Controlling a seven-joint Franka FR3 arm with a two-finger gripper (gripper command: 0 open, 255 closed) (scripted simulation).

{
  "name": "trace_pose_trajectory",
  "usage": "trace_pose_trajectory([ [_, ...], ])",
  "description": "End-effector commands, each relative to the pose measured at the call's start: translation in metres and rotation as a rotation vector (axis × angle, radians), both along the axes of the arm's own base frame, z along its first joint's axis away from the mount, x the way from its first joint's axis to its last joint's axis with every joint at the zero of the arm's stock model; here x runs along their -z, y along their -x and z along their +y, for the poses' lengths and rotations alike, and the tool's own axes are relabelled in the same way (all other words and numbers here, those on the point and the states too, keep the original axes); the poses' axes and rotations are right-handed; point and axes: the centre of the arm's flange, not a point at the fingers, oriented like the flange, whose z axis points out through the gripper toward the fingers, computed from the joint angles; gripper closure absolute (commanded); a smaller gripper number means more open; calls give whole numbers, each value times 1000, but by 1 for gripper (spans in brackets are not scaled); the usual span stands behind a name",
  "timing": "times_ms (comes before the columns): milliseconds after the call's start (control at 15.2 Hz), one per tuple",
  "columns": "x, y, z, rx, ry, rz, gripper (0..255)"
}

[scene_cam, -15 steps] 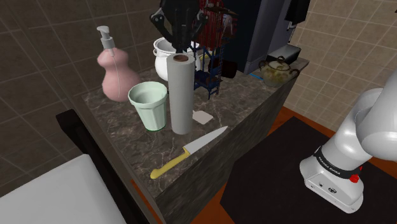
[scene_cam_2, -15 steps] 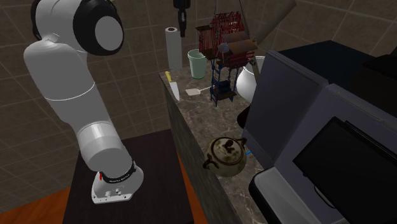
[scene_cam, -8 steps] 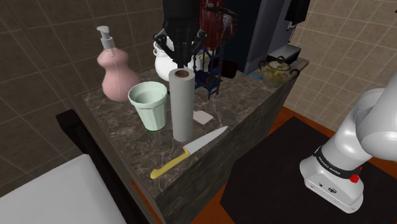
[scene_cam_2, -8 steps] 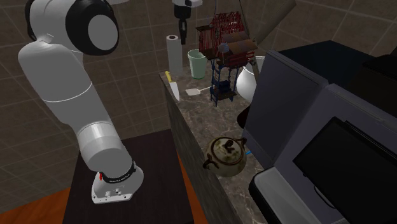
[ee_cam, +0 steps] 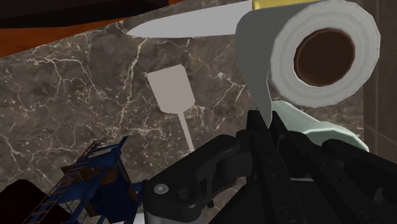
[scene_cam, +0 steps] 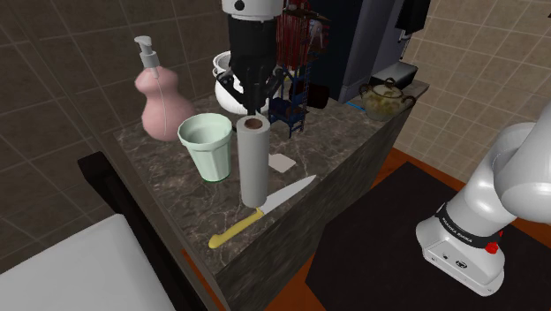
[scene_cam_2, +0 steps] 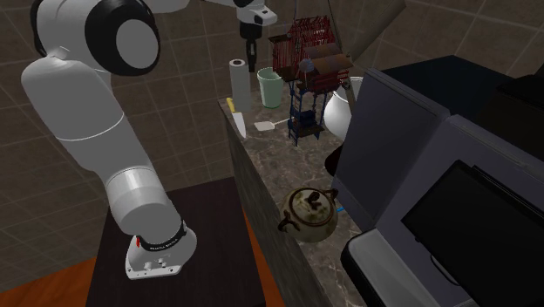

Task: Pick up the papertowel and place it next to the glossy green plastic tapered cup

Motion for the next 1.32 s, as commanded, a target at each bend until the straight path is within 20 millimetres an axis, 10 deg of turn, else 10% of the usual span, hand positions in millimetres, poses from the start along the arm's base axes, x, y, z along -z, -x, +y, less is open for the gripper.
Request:
trace_pose_trajectory([
  [0,11,0,-1,0,0,0,255],
  [660,27,0,-1,0,0,0,255],
  [726,28,0,0,0,0,0,0],
  [1056,27,0,-1,0,0,0,0],
  [1254,-12,-1,-3,0,0,0,0],
])
